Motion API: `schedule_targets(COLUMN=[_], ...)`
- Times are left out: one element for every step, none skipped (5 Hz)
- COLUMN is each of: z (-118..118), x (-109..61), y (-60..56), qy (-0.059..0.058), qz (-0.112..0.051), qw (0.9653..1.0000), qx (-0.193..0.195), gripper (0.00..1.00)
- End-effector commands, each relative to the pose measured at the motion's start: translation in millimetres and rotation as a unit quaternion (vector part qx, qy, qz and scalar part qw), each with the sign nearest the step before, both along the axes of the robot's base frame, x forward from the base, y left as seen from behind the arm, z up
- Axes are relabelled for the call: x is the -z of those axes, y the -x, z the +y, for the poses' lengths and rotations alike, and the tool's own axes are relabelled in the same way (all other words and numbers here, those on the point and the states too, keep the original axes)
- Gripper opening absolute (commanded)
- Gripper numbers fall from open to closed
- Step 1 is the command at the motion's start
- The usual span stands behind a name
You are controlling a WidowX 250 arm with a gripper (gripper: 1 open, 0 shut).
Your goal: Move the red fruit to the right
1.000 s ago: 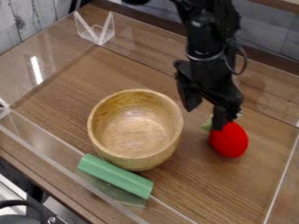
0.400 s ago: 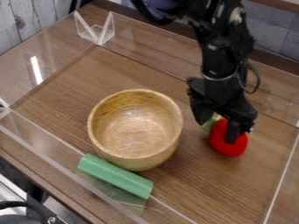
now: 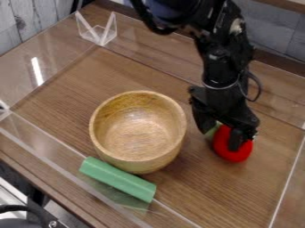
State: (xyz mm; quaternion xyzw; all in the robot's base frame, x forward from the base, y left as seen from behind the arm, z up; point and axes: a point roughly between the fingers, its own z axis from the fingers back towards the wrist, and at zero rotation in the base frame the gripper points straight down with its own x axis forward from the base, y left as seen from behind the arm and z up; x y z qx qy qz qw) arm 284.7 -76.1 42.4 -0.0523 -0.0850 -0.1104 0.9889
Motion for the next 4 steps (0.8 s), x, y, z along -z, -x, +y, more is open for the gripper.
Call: schedule_targets(z=[6,-1,-8,-9], x=[-20.6,-18.6,-14.3,-16.1], y=[-16.6,-16.4,-16.2,-18.5], qy=[0.001,0.005,0.006,0.01], qz=[-0.027,-0.026,-0.024,-0.022], qw=[0.9994,0.9995,0.9983,0.9952], qx=[-0.02,0.017,0.053,0.094], gripper=[1.0,1.0,1.0,1.0])
